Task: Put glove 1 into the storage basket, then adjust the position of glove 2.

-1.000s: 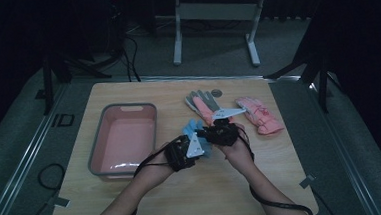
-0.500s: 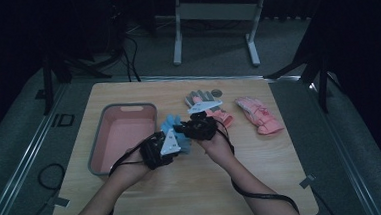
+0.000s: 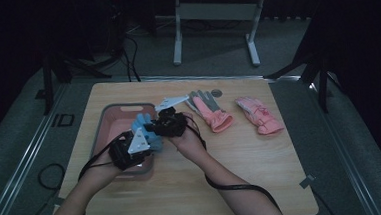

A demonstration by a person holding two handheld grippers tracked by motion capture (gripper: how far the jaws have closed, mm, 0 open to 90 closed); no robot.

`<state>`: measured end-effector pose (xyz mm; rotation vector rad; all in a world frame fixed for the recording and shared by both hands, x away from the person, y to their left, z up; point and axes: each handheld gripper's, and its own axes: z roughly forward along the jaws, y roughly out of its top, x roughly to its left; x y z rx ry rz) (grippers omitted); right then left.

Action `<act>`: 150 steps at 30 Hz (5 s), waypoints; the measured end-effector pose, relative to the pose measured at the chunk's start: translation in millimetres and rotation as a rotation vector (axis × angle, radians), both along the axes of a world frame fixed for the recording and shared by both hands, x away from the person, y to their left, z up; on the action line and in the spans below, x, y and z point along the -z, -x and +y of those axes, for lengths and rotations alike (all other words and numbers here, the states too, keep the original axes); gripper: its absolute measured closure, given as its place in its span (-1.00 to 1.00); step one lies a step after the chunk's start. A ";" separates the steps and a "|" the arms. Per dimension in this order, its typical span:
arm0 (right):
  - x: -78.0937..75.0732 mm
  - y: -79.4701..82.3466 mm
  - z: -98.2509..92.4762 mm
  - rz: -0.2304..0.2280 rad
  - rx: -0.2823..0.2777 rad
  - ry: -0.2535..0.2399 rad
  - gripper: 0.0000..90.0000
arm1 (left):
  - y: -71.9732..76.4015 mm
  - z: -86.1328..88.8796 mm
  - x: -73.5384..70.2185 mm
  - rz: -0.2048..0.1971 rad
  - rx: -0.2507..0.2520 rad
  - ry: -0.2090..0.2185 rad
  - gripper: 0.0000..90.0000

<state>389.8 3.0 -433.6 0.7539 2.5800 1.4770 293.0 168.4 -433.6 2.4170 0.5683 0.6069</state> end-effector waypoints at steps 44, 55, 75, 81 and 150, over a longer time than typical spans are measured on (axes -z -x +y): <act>53.5 -28.1 80.9 0.089 0.029 0.298 0.57 | -36.5 21.1 52.1 0.223 -0.126 -0.117 0.69; 35.6 -35.5 63.9 0.078 0.085 0.245 -0.53 | -35.4 34.3 46.2 0.175 -0.288 -0.022 -0.36; 5.9 -13.1 -14.9 0.062 0.031 0.062 -0.60 | -9.8 15.0 13.1 0.033 -0.294 0.381 -0.86; 7.7 -8.1 -38.3 0.035 0.035 0.043 -0.61 | -2.7 -10.8 6.1 0.035 -0.238 0.408 -0.86; 81.6 -132.2 -171.9 -0.024 0.317 0.246 -0.02 | 39.7 -119.5 112.5 0.058 -0.029 0.514 -0.87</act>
